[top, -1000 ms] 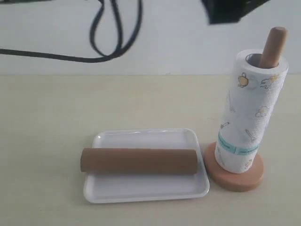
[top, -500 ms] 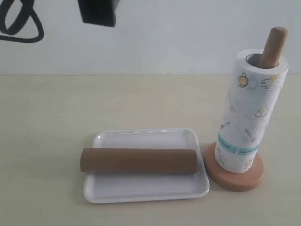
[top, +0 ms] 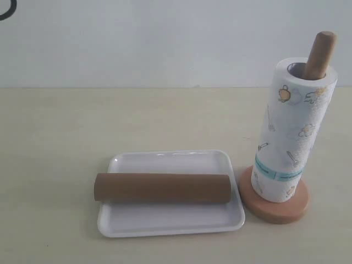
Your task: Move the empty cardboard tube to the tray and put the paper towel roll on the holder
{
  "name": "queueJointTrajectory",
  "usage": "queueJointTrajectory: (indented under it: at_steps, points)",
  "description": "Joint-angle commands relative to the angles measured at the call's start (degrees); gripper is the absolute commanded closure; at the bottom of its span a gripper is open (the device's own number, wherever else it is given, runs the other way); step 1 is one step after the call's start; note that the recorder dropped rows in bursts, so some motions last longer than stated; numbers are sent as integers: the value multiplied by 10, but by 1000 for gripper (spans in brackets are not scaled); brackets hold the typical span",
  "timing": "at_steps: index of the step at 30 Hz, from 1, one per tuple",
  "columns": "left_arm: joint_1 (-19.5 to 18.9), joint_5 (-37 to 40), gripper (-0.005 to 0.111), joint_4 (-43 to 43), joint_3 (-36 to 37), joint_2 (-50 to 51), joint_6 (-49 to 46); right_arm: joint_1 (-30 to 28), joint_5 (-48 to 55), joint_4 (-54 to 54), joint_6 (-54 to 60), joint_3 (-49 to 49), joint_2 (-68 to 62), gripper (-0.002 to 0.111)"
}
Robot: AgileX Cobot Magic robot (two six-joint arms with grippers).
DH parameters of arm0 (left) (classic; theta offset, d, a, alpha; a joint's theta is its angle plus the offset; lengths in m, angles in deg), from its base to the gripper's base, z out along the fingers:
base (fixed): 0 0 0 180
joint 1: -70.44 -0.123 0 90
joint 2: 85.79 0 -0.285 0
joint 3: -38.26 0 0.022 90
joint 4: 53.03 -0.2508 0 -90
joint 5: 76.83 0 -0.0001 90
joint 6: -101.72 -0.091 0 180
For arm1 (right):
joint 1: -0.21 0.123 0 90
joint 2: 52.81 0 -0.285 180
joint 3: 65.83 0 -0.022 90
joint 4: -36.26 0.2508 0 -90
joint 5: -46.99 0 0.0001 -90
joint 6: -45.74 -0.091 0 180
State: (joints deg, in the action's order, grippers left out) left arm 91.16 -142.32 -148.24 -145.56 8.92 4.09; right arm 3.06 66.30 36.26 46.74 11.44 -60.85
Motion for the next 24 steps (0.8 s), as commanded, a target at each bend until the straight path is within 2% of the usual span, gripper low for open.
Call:
queueJointTrajectory:
  at_steps: [1,6,9,12,15,19,24]
  points:
    - [-2,-7,103,7,-3,-6,7,1,-2,0,2,-1,3,108]
    - [-11,-7,103,6,-3,-6,7,1,-2,0,2,-1,3,108]
    - [-41,-5,103,7,-3,-14,56,1,-2,0,2,-1,3,108]
    - [-76,11,103,2,-2,-42,149,1,-2,0,2,-1,3,108]
    - [-96,48,103,-4,19,-94,161,1,-2,0,2,-1,3,108]
    - [-95,158,103,-30,90,-190,149,1,-2,0,2,-1,3,108]
    - [-95,287,103,-32,249,-332,148,1,-2,0,2,-1,3,108]
